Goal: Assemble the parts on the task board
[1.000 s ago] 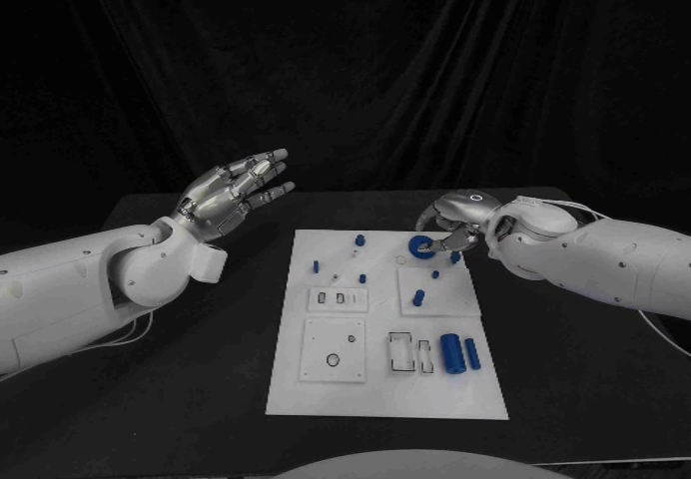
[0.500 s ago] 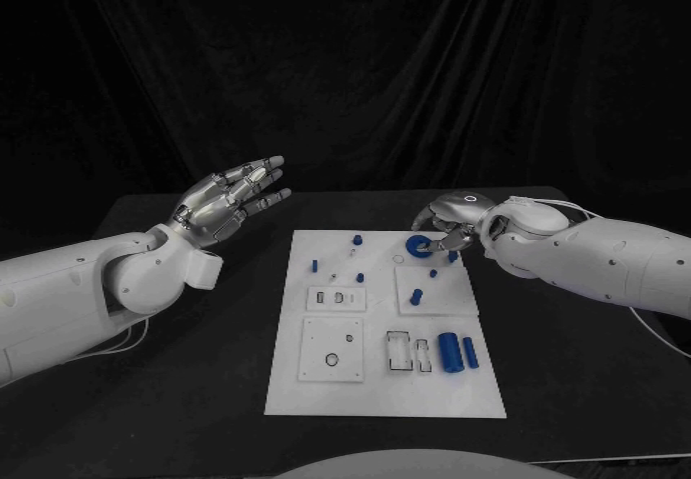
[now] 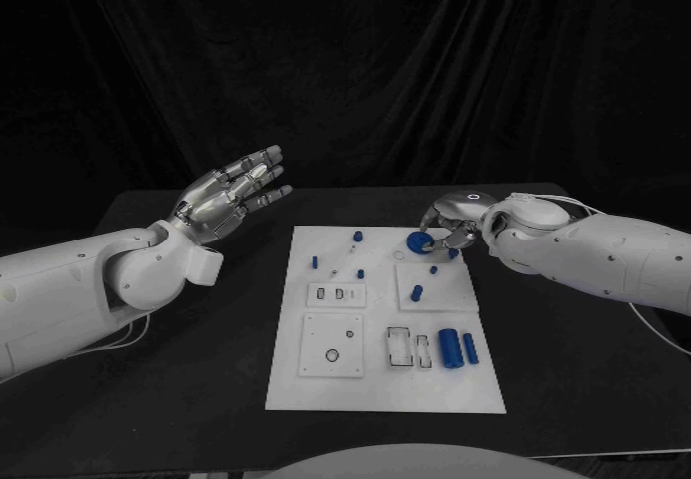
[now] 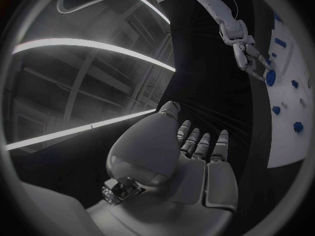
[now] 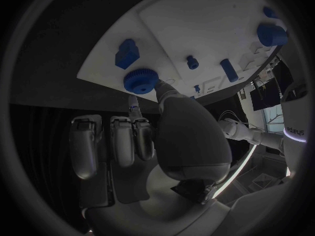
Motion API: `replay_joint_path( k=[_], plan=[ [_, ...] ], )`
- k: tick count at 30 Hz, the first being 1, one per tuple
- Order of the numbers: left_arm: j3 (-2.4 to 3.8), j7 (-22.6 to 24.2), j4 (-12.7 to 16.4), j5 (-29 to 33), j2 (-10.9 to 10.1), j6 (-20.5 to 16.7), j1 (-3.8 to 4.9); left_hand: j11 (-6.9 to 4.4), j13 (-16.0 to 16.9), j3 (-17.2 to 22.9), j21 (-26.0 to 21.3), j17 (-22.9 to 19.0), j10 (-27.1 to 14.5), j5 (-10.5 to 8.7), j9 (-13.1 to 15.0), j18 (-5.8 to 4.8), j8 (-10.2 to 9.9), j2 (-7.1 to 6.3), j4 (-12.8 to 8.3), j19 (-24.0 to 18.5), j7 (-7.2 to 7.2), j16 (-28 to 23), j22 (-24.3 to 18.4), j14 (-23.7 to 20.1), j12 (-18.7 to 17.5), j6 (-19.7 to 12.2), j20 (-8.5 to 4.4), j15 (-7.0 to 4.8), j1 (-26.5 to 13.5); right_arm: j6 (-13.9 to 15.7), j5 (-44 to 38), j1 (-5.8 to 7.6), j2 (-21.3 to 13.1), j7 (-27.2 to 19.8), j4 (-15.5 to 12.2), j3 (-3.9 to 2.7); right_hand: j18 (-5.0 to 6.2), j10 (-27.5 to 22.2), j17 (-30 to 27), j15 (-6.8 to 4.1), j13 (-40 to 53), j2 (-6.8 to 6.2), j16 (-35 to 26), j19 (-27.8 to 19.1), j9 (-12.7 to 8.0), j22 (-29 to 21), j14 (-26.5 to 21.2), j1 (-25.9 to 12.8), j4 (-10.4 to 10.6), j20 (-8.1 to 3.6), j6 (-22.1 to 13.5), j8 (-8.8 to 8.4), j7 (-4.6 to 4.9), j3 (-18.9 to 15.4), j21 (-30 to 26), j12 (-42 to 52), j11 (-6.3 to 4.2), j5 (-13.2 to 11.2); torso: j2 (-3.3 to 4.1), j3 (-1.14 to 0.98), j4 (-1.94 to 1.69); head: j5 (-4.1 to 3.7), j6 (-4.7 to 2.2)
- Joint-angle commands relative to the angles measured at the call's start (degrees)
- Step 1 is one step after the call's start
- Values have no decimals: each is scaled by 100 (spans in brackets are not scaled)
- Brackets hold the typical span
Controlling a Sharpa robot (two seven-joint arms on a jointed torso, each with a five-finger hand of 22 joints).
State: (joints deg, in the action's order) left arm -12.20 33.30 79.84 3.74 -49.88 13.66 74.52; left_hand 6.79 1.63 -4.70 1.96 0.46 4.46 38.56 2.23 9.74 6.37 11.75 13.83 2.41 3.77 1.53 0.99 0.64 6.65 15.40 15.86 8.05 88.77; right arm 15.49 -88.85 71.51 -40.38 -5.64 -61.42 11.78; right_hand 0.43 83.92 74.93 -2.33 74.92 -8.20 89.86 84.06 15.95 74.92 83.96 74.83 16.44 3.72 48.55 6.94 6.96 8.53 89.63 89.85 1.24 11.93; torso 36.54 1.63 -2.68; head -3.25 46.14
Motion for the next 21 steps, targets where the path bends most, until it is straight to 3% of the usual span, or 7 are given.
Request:
replay_joint_path(
  k=[1, 4, 9, 16, 21],
  plan=[
    [7, 105, 3, 15, 7, 31, -10, 15, -11, 36, -26, 5, -41, 10, -13, 56, -61, -42, 6, -26, -129, 8, -7, -2, -18, -126, 21, 51, -61, -133, -40, -22, 9, 179, 22, -2, -43, 608, 1507, 38, 1508, 24, 14, 594, -9, 1508, 604, -67, 13, 49, 55, 22, 1, -6, 37, 15, 50, -17, 0, -2, 4, 2, 35],
    [7, 108, -3, 15, 12, 32, -11, 9, -14, 44, -35, -1, -60, 7, -23, 55, -101, -49, 3, -38, -203, -10, -11, -12, -27, -205, 20, 53, -79, -178, -40, -32, 22, 197, 41, -2, -43, 608, 1507, 39, 1508, 28, 14, 594, -10, 1508, 604, -71, 14, 50, 58, 22, 2, -5, 37, 15, 51, -16, 1, -2, 1, -11, 45],
    [7, 110, -1, 15, 13, 35, -13, 10, -15, 44, -34, -1, -62, 8, -21, 54, -96, -49, 2, -36, -203, -11, -11, -12, -30, -193, 20, 52, -80, -210, -40, -46, 38, 209, 62, -2, -43, 608, 1507, 54, 1508, 65, 14, 594, -34, 1508, 604, -75, -9, 69, 87, 19, 9, 12, 37, 15, 63, 91, 0, -3, -1, -11, 66],
    [7, 97, -3, 15, 11, 48, -17, -67, -12, 77, -34, 0, -68, 13, 0, 57, -51, -53, -19, -36, 38, -7, -10, -13, -12, -69, 20, 17, -98, -245, -40, -67, 82, 171, 124, -2, -43, 608, 1507, 63, 1508, 145, 14, 594, -125, 1508, 604, -16, -82, 90, 175, -6, 8, 91, 37, 15, 67, 822, 1, -4, 2, -3, 87],
    [7, 98, -5, 15, 10, 57, -24, -76, -11, 85, -33, 0, -66, 15, 3, 57, -40, -54, -25, -35, 86, -7, -9, -13, -5, -42, 20, 7, -100, -258, -40, -83, 113, 149, 155, -2, -43, 608, 1507, 60, 1508, 146, 14, 594, -134, 1508, 604, -18, -87, 89, 184, -8, 5, 96, 37, 15, 63, 880, -2, -2, 2, -3, 120]
  ],
)
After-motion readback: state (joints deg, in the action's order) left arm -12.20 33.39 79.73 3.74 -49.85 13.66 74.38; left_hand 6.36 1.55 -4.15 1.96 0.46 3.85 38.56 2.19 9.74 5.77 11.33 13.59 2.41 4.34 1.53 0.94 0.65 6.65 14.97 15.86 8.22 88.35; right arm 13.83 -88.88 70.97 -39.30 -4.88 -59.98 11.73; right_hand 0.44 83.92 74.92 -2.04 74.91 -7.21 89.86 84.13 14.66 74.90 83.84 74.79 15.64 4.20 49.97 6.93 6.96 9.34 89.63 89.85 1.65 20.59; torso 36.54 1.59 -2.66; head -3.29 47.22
